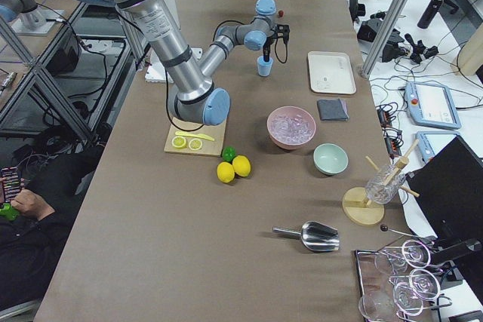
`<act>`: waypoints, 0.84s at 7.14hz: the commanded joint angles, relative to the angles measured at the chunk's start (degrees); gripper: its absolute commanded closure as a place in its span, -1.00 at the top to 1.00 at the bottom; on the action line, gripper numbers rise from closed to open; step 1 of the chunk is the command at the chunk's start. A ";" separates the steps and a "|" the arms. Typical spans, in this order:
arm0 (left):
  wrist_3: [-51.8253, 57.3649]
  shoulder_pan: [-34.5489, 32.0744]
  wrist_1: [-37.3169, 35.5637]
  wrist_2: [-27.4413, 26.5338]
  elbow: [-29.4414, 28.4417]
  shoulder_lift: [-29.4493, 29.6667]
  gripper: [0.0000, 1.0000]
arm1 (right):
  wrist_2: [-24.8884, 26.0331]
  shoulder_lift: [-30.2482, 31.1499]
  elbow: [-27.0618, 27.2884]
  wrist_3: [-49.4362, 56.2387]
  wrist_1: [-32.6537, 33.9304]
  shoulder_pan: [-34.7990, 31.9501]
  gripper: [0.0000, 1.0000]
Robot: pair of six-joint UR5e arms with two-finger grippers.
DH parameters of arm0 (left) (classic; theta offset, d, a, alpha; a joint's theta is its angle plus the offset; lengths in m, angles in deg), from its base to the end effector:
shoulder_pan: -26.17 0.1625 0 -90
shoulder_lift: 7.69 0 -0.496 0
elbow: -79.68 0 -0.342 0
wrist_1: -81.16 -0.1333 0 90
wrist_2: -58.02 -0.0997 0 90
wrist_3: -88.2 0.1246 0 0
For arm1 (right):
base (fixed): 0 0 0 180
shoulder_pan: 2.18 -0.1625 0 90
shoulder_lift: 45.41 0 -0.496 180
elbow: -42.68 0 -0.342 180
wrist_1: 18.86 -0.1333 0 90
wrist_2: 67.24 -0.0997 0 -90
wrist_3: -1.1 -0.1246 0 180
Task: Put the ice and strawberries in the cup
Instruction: 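Open the right gripper to release the ice into the cup, then move the right gripper back over the pink ice bowl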
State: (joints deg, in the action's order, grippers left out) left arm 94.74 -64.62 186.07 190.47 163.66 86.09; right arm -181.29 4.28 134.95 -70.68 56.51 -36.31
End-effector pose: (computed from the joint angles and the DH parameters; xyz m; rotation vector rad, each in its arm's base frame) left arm -0.0560 -0.4912 0.7386 0.2579 0.7236 0.1773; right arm -0.5516 -0.4736 0.2871 0.0889 -1.0498 0.0420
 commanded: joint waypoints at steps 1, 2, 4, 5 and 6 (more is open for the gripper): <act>-0.04 0.00 0.03 0.00 -0.14 0.08 0.96 | -5.53 0.32 2.02 0.14 1.70 -3.45 0.97; -0.04 0.00 0.03 0.00 0.04 0.00 0.96 | -6.35 1.02 4.99 1.36 7.11 -5.74 0.97; -0.21 0.00 -0.06 0.00 0.04 0.26 0.96 | -6.45 2.95 9.92 9.24 18.18 -10.57 0.96; -0.30 0.00 0.03 0.00 0.12 0.35 0.96 | -6.36 4.61 10.90 13.29 21.89 -14.43 0.96; -0.39 0.00 0.03 0.00 0.30 0.35 0.96 | -6.18 7.50 11.60 15.50 22.80 -16.47 0.96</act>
State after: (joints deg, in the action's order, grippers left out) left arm 94.46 -64.63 186.07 190.47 163.82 86.38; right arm -187.60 8.78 145.26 -58.97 76.33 -49.41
